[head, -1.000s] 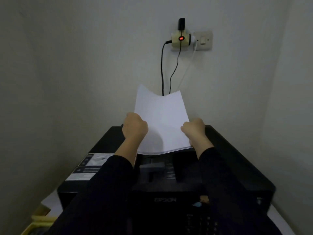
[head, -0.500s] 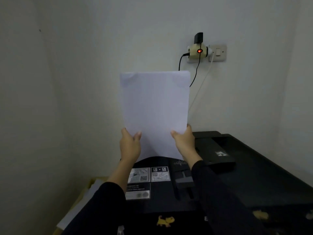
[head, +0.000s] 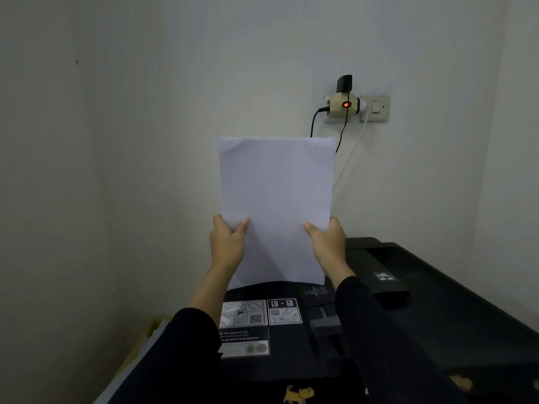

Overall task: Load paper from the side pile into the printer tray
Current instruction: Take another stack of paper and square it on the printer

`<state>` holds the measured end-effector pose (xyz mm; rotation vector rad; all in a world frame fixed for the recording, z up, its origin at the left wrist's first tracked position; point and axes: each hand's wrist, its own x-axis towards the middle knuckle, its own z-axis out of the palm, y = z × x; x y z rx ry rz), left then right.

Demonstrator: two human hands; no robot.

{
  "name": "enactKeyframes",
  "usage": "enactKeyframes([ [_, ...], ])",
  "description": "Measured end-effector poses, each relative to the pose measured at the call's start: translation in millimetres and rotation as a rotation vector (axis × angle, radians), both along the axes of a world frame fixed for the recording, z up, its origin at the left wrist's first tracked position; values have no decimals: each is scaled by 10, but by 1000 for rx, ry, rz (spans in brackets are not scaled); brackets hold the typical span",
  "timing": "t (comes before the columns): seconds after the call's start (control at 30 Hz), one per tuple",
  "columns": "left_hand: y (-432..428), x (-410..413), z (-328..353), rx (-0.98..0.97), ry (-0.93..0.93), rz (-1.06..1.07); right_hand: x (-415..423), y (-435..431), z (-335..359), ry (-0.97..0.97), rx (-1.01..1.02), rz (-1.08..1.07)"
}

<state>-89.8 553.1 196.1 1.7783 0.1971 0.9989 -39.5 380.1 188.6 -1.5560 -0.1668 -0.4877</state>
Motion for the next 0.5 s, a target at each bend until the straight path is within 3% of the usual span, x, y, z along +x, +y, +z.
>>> enactKeyframes([
  [0.27, -50, -39, 45, 26, -55, 72, -36, 95, 38, -66, 5, 4],
  [0.5, 41, -51, -214, 58, 111, 30, -52, 70, -85, -18, -91, 43],
])
